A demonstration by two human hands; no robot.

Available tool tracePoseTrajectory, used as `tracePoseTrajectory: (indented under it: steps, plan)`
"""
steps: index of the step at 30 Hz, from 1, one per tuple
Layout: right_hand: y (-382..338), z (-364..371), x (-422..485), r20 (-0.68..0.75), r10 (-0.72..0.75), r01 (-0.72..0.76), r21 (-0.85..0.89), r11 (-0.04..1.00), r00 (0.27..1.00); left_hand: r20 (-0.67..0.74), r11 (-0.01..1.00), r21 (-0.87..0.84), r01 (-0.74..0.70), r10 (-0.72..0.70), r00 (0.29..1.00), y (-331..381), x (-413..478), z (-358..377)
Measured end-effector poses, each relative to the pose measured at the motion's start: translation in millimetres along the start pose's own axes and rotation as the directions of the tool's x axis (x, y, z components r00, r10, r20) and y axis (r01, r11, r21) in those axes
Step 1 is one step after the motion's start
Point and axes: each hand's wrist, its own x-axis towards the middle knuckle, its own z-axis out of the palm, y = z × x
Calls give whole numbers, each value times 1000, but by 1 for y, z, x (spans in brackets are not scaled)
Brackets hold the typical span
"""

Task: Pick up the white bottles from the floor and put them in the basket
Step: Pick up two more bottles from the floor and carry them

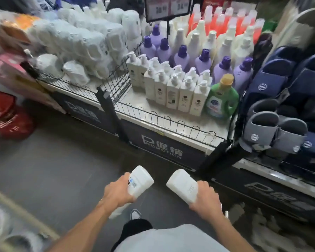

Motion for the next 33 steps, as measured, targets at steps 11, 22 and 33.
tracePoseTrajectory:
  steps: [11, 22, 33]
  plan:
    - [-177, 26, 34, 106, -226, 237, -99, 967, 968, -135, 978, -173, 113, -137, 981, -147, 27, -46]
    - [-358, 55, 92, 263, -474, 528, -200, 825, 840, -86, 764, -468, 443, -539, 838, -302, -3, -44]
    - [-516, 67, 152, 466, -631, 780, -280, 560, 620, -86, 624, -552, 553, -702, 707, -366, 5, -74]
